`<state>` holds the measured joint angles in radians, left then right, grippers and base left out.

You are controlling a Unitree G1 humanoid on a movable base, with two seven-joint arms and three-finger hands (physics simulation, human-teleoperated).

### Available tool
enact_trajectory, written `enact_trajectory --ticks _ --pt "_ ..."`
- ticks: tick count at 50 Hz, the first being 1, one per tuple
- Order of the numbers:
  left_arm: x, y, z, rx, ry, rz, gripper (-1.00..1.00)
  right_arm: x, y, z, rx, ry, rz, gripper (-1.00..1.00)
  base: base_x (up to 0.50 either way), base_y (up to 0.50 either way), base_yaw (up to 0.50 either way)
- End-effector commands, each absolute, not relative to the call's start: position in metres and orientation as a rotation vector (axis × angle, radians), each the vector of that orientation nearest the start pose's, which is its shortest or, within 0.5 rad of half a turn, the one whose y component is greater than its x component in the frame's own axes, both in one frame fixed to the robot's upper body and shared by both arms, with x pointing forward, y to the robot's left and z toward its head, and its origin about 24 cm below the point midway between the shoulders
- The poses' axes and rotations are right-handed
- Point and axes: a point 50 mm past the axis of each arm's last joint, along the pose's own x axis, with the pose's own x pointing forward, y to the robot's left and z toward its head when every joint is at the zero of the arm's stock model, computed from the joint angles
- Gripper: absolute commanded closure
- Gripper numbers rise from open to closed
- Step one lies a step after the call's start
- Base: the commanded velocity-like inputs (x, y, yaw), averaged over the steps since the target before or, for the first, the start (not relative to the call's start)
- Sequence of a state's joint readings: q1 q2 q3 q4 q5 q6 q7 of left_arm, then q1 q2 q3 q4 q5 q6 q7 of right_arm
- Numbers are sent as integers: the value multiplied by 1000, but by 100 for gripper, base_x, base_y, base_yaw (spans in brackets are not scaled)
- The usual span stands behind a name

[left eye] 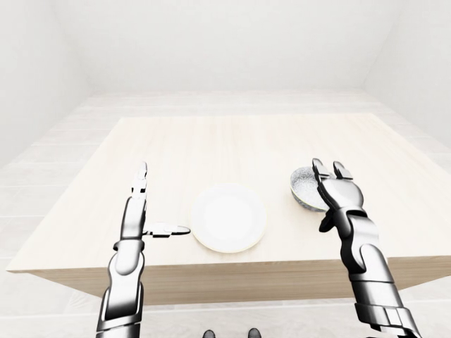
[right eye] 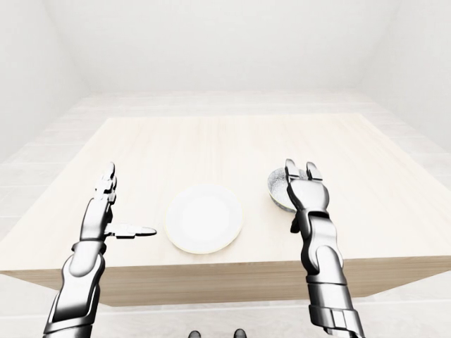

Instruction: Put the bowl on the plate.

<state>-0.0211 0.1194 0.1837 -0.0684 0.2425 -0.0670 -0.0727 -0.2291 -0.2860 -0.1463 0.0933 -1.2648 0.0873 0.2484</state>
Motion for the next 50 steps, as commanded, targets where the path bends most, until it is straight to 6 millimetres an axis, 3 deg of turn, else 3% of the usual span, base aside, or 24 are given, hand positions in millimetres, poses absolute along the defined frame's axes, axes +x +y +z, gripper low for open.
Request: enact_trajectory --ticks 1,50 --pt "256 208 73 376 -126 105 -100 294 -235 82 -1506 217 -79 -100 0 0 0" --pt "252 208 75 384 -127 105 -100 307 -229 43 -1460 259 -27 -100 0 0 0"
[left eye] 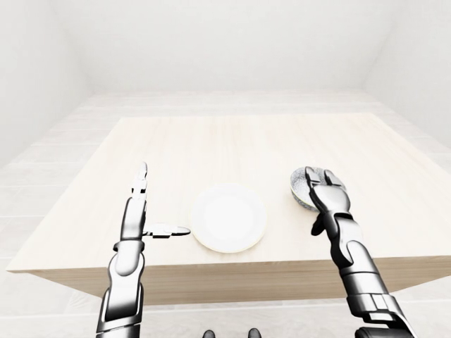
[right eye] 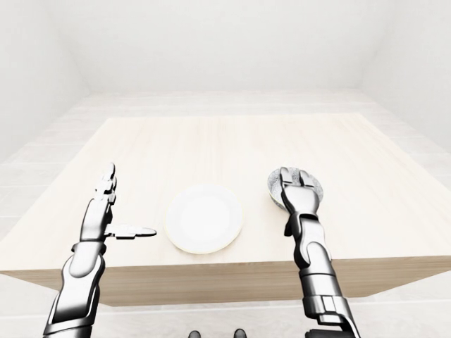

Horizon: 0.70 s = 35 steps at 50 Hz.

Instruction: Put the bowl on the plate.

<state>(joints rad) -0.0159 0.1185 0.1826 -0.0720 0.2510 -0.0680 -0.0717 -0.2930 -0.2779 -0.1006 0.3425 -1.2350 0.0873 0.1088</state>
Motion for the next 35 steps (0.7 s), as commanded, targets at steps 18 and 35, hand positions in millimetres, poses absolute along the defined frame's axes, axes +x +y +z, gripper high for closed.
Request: enact_trajectory --ticks 18,35 --pt "253 209 74 385 -126 107 -100 309 -231 28 -1439 289 -22 -100 0 0 0" --pt "252 209 73 386 -125 106 -100 310 -231 22 -1433 300 -17 -100 0 0 0"
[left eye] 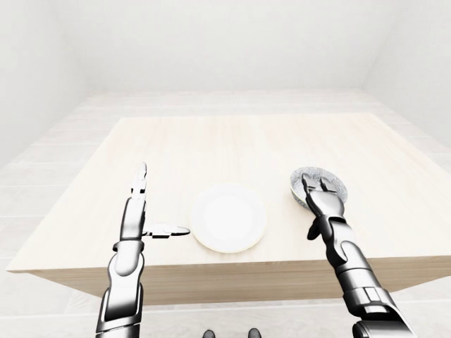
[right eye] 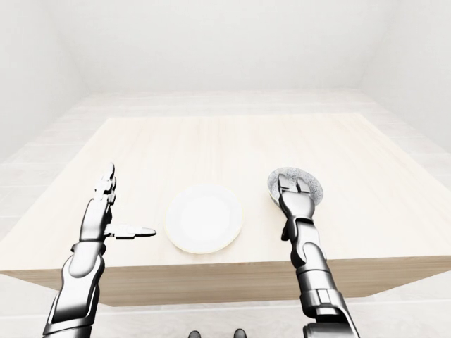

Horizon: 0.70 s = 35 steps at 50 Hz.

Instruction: Put the bowl on the plate.

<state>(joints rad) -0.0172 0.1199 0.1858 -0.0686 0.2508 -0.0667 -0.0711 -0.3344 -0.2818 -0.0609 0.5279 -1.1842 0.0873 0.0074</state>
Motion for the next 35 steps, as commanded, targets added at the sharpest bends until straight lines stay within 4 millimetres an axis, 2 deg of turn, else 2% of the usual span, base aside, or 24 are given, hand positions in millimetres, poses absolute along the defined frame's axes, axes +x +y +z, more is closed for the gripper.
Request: enact_trajectory --ticks 1,23,24,25,26,27,35 --pt "252 209 73 387 -126 106 -100 310 -231 21 -1434 302 -17 -100 0 0 0" --pt "251 208 74 390 -128 106 -100 307 -233 20 -1443 306 -13 -100 0 0 0" --pt "251 208 74 389 -128 106 -100 307 -233 21 -1444 306 -13 -78 0 0 0" --pt "251 208 74 390 -128 106 -100 307 -233 21 -1445 307 -12 -22 0 0 0" --pt "252 208 74 388 -128 106 -100 307 -234 21 -1447 306 -13 17 0 0 0" --pt "252 208 74 388 -128 106 -100 307 -234 22 -1447 305 -15 22 0 0 0" --pt "251 208 74 390 -130 106 -100 306 -233 25 -1453 297 -14 15 0 0 0"
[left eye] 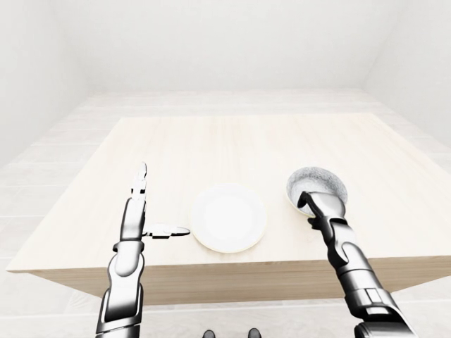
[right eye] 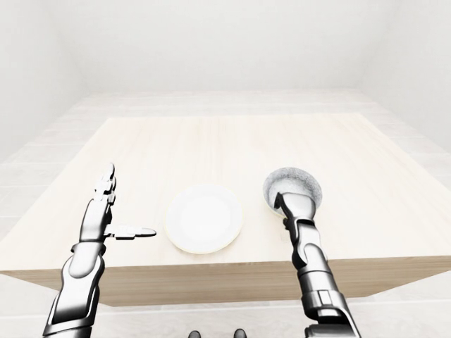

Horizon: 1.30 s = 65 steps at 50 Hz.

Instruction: Put the bowl on the plate.

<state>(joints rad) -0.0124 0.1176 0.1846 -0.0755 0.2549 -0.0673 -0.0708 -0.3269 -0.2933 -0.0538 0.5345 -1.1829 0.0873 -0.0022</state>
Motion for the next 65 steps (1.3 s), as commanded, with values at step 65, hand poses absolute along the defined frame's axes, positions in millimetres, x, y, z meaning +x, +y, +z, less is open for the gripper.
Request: enact_trajectory --ticks 65 --pt "249 209 76 393 -136 114 -100 297 -235 84 -1535 224 -66 25 0 0 0"
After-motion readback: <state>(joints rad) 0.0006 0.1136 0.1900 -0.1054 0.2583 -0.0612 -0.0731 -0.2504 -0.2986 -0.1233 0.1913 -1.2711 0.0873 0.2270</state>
